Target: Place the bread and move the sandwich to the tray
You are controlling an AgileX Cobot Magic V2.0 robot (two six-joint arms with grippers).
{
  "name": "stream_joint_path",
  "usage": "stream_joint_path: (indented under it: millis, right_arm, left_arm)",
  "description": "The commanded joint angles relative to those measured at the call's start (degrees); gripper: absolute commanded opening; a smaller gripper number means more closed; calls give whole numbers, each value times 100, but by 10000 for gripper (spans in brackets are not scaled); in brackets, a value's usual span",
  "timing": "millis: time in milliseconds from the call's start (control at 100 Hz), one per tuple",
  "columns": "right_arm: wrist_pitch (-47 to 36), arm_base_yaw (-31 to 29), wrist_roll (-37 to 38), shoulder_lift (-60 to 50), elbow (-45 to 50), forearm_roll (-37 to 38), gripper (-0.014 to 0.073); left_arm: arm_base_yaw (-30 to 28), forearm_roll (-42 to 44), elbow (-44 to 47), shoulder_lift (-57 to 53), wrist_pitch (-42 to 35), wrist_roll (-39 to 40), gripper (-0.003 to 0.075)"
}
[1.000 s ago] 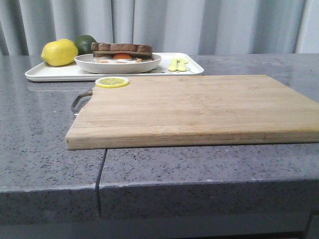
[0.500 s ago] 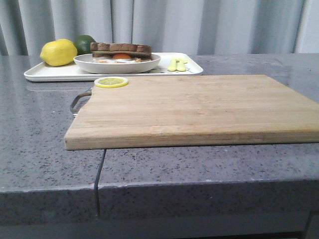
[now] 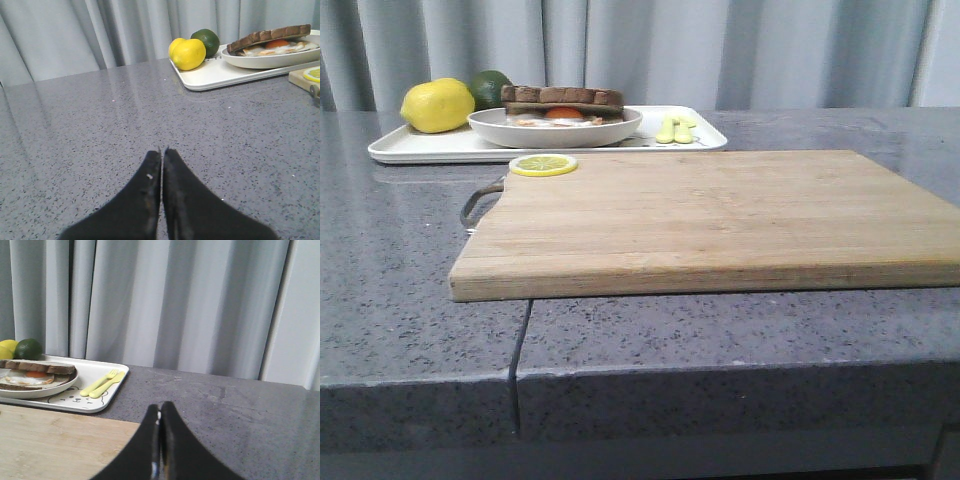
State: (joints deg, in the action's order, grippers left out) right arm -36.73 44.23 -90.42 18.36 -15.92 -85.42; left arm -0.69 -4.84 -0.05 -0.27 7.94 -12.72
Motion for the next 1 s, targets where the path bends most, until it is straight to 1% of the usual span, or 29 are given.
stream_joint_path:
  millis: [0,180,230,280,350,470,520,590,700,780,890,990]
  right_arm:
    - [4,-26,-29,26,-134,214,-70]
    - [0,-26,78,26,-123,212,-70]
    - [2,-38,123,48,-84,346,-70]
    - [10,-96,364,87,-11,601,-70]
    - [120,-307,1062,95,137,1187,-70]
    - [535,-823,2724,95,422,2667,-70]
    - [753,-1031,3253,83,516,3221,-70]
    - [1079,-1240,3810,83,583,3922,-70]
    - [1681,-1510,4485,74,619,4860,-70]
    - [2096,-1764,5188,21,630,5653,-70]
    - [2387,-2147,6252,-108,663,6654,-70]
    - [2616,-2499,7106,-255,699,7323,-70]
  left_arm:
    - [-9,-7,89,-180,-421,7,-20]
    - [-9,-7,89,-180,-421,7,-20]
    - [-9,-7,89,-180,-421,7,-19]
    - [-9,-7,89,-180,-421,7,-20]
    - [-9,-7,89,-180,-421,7,-20]
    - [-9,-7,89,-180,-421,7,-20]
    - [-9,-7,89,-180,-421,7,-20]
    - [-9,-7,89,-180,-421,7,-20]
    - [-9,-7,89,-180,-421,7,-20]
    - [-9,-7,89,-180,-421,7,-20]
    - [-9,-7,89,-180,-421,7,-20]
    - [-9,-7,89,-180,-421,7,-20]
